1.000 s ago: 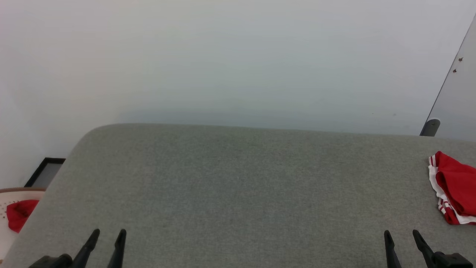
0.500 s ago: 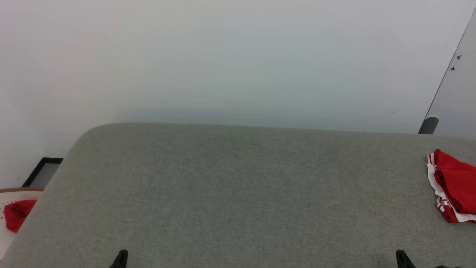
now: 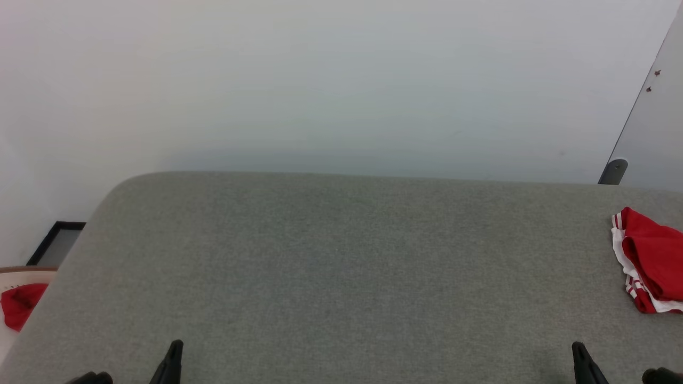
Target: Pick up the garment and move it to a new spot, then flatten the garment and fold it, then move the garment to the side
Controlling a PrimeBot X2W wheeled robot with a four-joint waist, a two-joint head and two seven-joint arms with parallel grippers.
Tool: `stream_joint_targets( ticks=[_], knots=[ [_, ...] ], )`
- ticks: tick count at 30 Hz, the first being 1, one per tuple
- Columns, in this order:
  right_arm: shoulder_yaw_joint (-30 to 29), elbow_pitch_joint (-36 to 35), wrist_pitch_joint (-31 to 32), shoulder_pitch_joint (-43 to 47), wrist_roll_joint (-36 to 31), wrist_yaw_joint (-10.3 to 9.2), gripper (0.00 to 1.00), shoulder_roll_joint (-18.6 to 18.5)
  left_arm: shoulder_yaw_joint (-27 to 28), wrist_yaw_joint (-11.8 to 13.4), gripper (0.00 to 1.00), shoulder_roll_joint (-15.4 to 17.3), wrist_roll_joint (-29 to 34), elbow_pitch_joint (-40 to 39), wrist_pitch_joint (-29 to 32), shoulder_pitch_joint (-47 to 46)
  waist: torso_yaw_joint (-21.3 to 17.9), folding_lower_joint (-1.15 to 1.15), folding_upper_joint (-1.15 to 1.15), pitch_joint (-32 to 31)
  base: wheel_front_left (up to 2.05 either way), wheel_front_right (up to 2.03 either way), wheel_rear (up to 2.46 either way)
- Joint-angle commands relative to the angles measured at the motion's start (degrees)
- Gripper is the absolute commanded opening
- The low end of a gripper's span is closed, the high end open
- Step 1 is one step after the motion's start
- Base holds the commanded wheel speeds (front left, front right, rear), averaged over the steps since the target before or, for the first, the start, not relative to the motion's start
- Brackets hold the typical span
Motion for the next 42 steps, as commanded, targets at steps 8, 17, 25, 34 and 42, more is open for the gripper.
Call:
stream_joint_targets(
  ticks=[8, 17, 25, 34, 42],
  knots=[
    [-0.28, -1.15, 1.64, -3.29, 9.06, 0.0, 0.0, -0.18, 2.12, -0.07, 0.0, -1.49, -6.05, -0.89, 1.99, -2.91, -0.28, 0.0, 0.0, 0.62, 0.0, 0.0, 0.0],
    [-0.42, -1.26, 3.16, -4.53, 16.79, -0.01, 0.0, -0.2, 3.55, -0.09, 0.0, -3.29, -11.22, -0.94, 3.91, -4.27, -0.56, 0.0, 0.0, 1.26, 0.0, 0.0, 0.0],
    [-0.54, -1.33, 4.39, -5.6, 23.09, -0.01, 0.0, -0.21, 4.71, -0.11, 0.0, -4.76, -15.38, -0.95, 5.48, -5.36, -0.82, 0.0, 0.0, 1.83, 0.0, 0.0, 0.0],
    [-0.64, -1.41, 5.66, -6.7, 29.61, -0.02, 0.0, -0.23, 5.92, -0.14, 0.0, -6.27, -19.67, -0.95, 7.09, -6.47, -1.1, 0.0, 0.0, 2.48, 0.0, 0.0, 0.0],
    [-0.74, -1.45, 6.72, -7.56, 34.98, -0.02, 0.0, -0.24, 6.92, -0.16, 0.0, -7.56, -23.21, -0.95, 8.46, -7.38, -1.35, 0.0, 0.0, 3.05, 0.0, 0.0, 0.0]
  ],
)
